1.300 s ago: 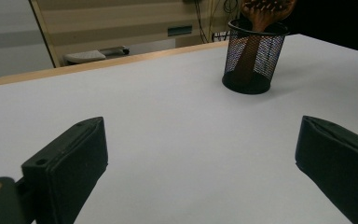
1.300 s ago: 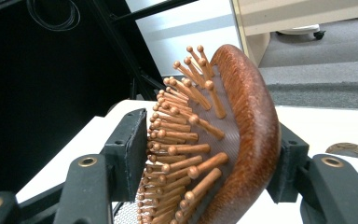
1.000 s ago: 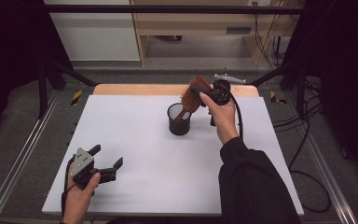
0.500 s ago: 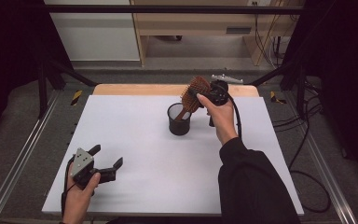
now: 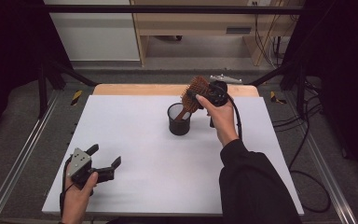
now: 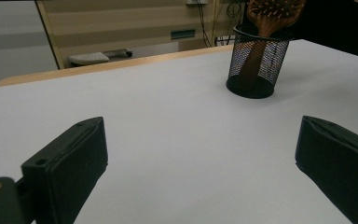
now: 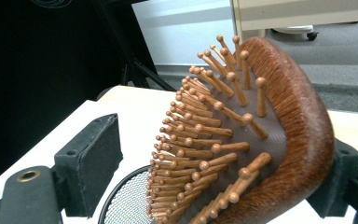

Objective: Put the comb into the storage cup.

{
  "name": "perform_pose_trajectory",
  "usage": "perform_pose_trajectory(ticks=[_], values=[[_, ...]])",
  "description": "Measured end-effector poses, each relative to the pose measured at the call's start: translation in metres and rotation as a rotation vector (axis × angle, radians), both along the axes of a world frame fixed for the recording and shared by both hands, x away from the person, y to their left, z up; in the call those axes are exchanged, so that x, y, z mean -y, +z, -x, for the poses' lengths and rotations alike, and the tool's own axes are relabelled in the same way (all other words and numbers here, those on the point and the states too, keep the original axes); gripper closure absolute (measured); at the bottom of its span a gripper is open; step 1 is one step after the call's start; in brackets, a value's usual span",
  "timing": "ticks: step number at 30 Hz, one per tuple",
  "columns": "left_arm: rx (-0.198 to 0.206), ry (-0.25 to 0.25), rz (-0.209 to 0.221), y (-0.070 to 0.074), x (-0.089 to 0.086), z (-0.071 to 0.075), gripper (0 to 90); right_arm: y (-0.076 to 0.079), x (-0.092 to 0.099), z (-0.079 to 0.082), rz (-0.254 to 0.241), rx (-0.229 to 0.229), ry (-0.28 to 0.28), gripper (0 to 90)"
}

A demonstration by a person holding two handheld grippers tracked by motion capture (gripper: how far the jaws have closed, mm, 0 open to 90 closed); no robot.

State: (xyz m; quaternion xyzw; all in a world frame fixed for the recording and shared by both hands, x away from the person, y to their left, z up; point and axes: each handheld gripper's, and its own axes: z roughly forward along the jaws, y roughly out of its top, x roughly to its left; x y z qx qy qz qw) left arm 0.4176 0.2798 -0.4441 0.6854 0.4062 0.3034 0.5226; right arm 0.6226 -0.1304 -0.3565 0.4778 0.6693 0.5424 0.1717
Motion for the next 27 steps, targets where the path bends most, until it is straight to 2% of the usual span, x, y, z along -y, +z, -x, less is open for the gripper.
perform_pose_trajectory(ticks=[8,16,22,25,27], values=[[0.001,0.003,0.000,0.000,-0.001,0.000,2.6,0.004,0.004,0.006,0.013,0.012,-0.001,11.3],[0.003,0.018,0.007,0.001,-0.004,0.000,2.6,0.009,0.013,0.014,0.003,0.018,-0.016,9.7],[0.006,0.024,0.013,0.001,-0.006,0.000,2.6,0.016,0.019,0.021,0.014,0.045,-0.029,11.2],[0.010,0.025,0.020,0.002,-0.006,-0.001,2.6,0.020,0.024,0.026,-0.004,0.061,-0.042,11.3],[0.005,0.025,0.018,0.001,-0.006,-0.001,2.5,0.022,0.026,0.029,0.002,0.066,-0.039,10.7]])
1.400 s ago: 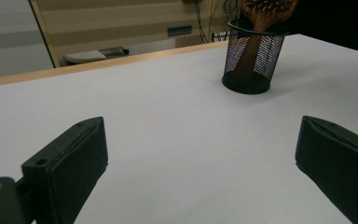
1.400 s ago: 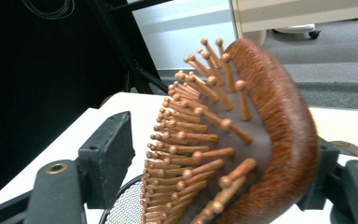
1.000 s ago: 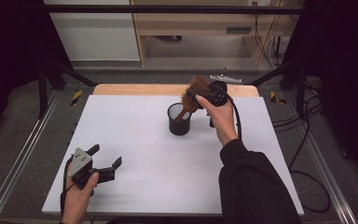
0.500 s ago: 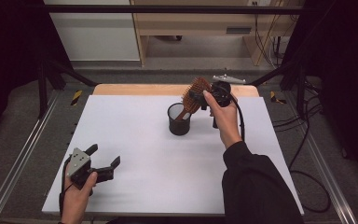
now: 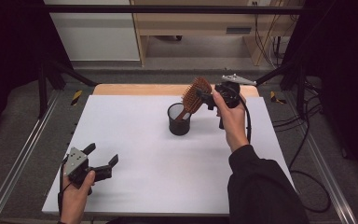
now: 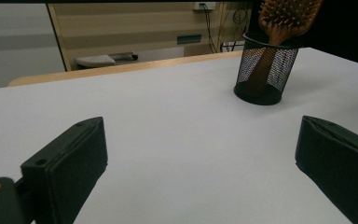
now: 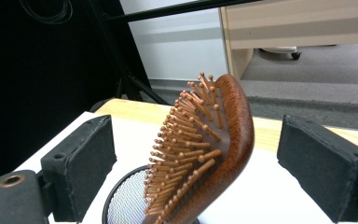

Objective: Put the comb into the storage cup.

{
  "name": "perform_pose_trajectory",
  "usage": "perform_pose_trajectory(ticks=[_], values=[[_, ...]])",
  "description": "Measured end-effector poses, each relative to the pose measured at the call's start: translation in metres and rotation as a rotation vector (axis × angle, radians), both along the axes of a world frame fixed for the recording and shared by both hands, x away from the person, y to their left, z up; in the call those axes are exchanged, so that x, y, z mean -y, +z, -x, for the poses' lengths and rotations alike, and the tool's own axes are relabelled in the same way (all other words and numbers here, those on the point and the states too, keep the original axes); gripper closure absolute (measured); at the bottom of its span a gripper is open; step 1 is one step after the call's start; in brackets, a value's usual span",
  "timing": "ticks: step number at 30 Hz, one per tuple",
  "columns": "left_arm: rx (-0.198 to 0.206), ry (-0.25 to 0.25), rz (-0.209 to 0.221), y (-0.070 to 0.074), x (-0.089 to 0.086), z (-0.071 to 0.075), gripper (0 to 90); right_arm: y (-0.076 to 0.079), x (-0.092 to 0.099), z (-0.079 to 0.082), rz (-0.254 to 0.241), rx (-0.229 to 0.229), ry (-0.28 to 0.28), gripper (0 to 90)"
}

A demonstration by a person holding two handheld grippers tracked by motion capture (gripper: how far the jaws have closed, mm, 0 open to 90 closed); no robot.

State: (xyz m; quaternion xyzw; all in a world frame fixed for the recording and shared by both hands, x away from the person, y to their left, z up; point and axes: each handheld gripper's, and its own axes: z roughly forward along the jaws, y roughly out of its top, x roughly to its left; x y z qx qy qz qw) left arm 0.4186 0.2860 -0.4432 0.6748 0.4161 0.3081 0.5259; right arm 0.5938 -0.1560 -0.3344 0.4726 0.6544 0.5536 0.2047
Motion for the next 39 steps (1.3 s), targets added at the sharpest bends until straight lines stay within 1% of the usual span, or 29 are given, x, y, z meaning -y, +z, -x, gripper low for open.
perform_pose_trajectory(ticks=[1,2,4,7,11,15,17,19,24,29,31,33,35,37,39], values=[[0.001,0.001,0.002,0.000,0.000,0.000,2.5,0.001,0.001,0.001,0.006,0.002,-0.003,8.1],[0.002,0.000,0.003,0.000,-0.001,0.001,2.5,0.003,0.003,0.003,0.007,0.006,-0.024,5.7],[0.002,0.004,0.004,0.000,-0.002,0.001,2.4,0.005,0.007,0.005,-0.003,0.014,-0.037,5.4],[0.002,0.009,0.004,0.000,-0.002,0.000,2.4,0.007,0.011,0.007,-0.003,0.021,-0.046,3.5],[-0.001,0.012,-0.006,-0.001,-0.001,-0.001,2.4,0.006,0.016,0.010,0.007,0.023,-0.045,4.7],[-0.001,0.015,-0.009,-0.002,-0.003,0.000,2.4,0.007,0.020,0.013,0.022,0.037,-0.065,5.6],[-0.003,0.018,-0.004,-0.002,-0.003,0.000,2.4,0.007,0.021,0.016,0.024,0.059,-0.083,6.4],[-0.005,0.020,0.000,-0.002,-0.004,0.000,2.4,0.005,0.021,0.018,0.035,0.059,-0.101,4.8],[-0.002,0.016,-0.003,-0.002,-0.004,-0.001,2.4,0.001,0.023,0.024,0.068,0.122,-0.137,4.6],[-0.004,0.016,-0.001,-0.002,-0.004,0.000,2.4,-0.001,0.028,0.029,0.061,0.138,-0.144,6.6],[-0.004,0.018,-0.001,-0.002,-0.004,0.000,2.4,0.000,0.029,0.031,0.069,0.151,-0.142,6.6],[-0.003,0.018,0.000,-0.002,-0.004,0.000,2.4,0.001,0.030,0.034,0.085,0.175,-0.141,6.6],[-0.001,0.018,-0.001,-0.001,-0.004,0.000,2.4,0.002,0.032,0.037,0.086,0.190,-0.138,7.1],[-0.002,0.018,-0.002,-0.002,-0.004,0.000,2.4,0.003,0.033,0.039,0.095,0.195,-0.132,7.0],[0.001,0.023,-0.003,-0.001,-0.005,0.000,2.4,0.004,0.036,0.042,0.092,0.201,-0.124,7.0]])
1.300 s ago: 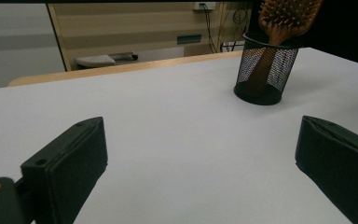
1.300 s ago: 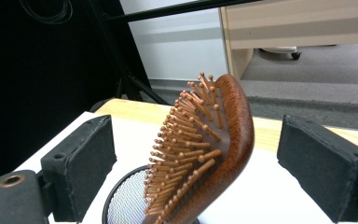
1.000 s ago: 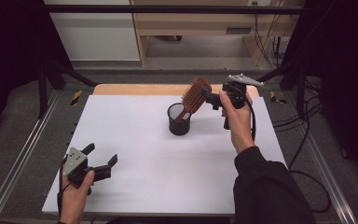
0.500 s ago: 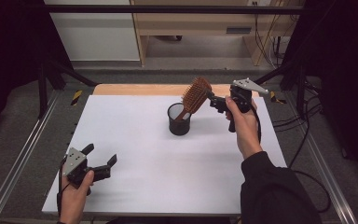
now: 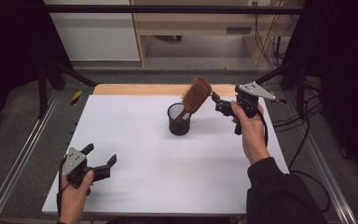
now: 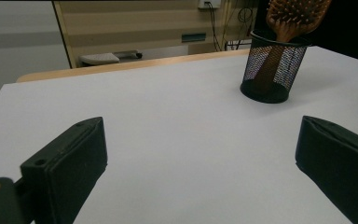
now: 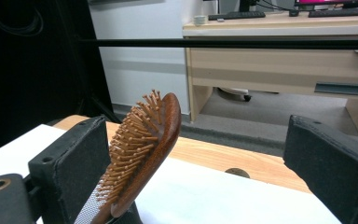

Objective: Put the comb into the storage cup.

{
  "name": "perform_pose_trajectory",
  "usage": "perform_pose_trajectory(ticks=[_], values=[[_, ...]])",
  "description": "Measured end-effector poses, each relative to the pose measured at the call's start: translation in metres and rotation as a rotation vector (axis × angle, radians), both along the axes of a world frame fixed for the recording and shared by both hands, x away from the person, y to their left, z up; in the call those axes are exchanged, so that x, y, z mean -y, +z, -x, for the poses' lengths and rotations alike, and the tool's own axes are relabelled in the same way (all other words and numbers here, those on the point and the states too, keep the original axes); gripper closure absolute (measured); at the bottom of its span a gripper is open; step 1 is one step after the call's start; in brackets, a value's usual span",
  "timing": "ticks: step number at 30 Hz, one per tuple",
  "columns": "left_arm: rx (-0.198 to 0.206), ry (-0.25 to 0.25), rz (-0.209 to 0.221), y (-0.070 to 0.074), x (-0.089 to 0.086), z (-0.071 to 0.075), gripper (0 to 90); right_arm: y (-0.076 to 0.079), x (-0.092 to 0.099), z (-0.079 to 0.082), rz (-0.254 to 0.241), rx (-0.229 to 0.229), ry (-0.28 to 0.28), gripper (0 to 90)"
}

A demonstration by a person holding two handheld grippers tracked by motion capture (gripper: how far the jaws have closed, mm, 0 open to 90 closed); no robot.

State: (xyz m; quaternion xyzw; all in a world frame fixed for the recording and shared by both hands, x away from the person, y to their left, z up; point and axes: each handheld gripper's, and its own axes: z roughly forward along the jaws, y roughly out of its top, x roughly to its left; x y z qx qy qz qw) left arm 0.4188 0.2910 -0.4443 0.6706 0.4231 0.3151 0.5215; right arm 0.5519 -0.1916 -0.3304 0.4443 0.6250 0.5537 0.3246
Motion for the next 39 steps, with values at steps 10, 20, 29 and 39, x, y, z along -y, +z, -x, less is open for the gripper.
perform_pose_trajectory(ticks=[10,20,29,39], values=[[0.052,-0.001,0.012,0.006,-0.006,0.005,2.3,0.010,0.012,0.018,-0.007,0.058,0.022,6.3],[0.085,0.015,0.039,0.012,-0.017,0.009,2.1,0.007,0.026,0.037,0.004,0.114,0.034,6.2],[0.098,0.025,0.061,0.015,-0.026,0.014,2.1,0.003,0.042,0.056,0.013,0.141,0.042,5.1],[0.097,0.028,0.084,0.014,-0.032,0.020,2.1,-0.009,0.058,0.071,0.036,0.133,0.030,4.9]])
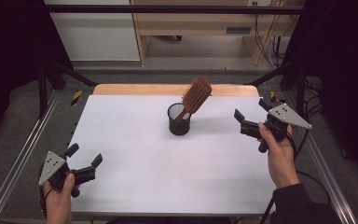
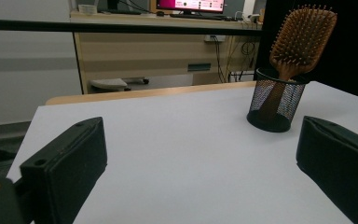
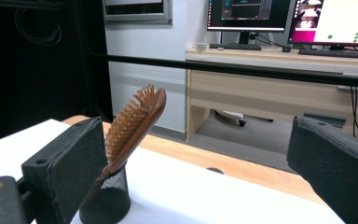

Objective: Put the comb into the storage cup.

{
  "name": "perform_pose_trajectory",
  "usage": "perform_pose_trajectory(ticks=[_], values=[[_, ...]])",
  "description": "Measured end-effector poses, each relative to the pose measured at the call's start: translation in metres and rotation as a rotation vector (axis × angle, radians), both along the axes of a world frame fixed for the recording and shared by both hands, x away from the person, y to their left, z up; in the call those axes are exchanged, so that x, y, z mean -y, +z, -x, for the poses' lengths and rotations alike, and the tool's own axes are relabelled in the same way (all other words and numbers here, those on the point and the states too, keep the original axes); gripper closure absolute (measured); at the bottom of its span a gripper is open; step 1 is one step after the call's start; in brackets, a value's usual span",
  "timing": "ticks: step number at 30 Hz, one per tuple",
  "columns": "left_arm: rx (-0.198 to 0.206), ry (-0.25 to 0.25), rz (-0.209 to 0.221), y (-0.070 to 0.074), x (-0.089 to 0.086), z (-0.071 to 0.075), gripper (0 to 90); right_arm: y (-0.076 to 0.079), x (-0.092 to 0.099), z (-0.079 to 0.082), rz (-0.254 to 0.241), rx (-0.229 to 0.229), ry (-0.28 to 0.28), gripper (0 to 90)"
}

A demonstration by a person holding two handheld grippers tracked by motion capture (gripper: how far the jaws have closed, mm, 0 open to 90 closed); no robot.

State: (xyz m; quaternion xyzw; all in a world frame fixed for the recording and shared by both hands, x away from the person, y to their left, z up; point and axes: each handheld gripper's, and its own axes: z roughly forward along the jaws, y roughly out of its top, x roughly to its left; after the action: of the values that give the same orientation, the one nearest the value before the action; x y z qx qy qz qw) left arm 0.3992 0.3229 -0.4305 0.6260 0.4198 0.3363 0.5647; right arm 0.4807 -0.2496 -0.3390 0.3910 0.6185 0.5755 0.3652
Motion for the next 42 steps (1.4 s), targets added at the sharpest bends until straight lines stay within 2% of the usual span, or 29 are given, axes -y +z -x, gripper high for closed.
perform_pose_trajectory(ticks=[1,5,11,31,42], values=[[-0.001,0.000,0.001,0.000,-0.001,0.000,2.1,-0.001,0.001,0.001,-0.001,-0.002,-0.001,4.9],[0.015,0.000,0.051,0.000,-0.008,0.005,2.0,-0.009,0.004,0.008,0.005,-0.016,-0.006,4.9],[0.012,0.007,0.073,-0.001,-0.014,0.007,2.1,-0.024,0.012,0.020,0.003,-0.029,-0.006,4.6],[0.016,-0.007,0.058,-0.003,-0.012,0.006,2.2,-0.082,0.033,0.049,-0.004,-0.074,0.000,4.5],[0.013,-0.022,0.050,-0.004,-0.008,0.005,2.1,-0.099,0.032,0.056,-0.001,-0.102,-0.004,2.0]])
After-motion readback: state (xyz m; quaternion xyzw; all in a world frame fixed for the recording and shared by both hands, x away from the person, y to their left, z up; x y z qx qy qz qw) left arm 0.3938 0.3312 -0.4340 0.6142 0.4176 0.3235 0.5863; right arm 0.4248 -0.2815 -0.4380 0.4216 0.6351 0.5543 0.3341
